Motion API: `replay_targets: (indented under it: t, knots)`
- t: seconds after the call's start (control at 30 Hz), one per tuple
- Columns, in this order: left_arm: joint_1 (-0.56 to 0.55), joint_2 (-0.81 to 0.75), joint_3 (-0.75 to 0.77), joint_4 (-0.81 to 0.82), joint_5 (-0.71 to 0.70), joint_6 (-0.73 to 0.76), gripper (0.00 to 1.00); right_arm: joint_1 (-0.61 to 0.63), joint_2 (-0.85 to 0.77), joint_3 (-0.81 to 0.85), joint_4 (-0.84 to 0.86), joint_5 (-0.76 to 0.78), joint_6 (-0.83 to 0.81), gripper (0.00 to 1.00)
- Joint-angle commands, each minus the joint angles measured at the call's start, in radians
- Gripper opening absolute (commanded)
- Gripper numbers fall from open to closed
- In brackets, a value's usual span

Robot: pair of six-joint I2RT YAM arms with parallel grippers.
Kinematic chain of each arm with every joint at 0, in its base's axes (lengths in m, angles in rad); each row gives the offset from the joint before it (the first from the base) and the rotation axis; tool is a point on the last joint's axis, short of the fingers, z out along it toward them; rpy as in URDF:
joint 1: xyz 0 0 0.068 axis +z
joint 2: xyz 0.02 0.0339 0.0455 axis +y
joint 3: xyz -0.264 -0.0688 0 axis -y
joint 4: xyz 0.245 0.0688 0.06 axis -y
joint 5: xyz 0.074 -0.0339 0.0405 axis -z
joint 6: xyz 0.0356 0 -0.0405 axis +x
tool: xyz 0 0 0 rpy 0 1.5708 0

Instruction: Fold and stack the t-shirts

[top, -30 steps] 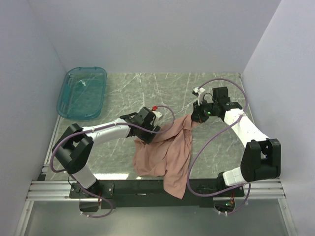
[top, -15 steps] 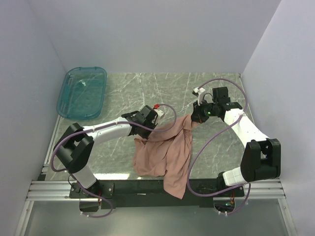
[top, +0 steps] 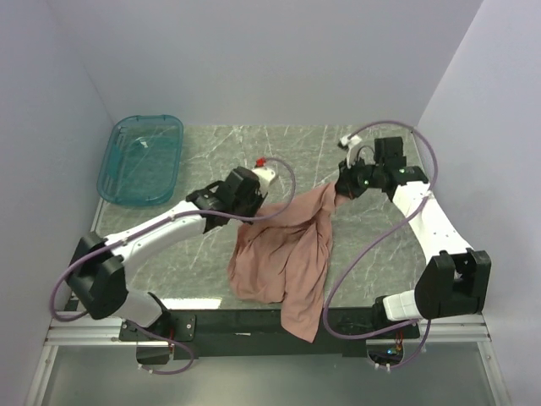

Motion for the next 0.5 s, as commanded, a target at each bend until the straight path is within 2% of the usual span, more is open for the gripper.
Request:
replay_targets:
  t: [0.0,0.3,0.47]
  knots:
    - [0.040,-0.095,0.098,0.072,-0.043,0.028,0.00,-0.011,-0.048,0.171,-0.027,0.040,-0.016,0.00]
    - [0.181,-0.191,0.206,0.175,0.037,0.048,0.00,-0.019,-0.052,0.484,-0.085,0.128,-0.019,0.00]
    - [0.233,-0.118,0.417,0.181,0.073,0.075,0.00,-0.020,-0.019,0.660,-0.024,0.255,0.041,0.00]
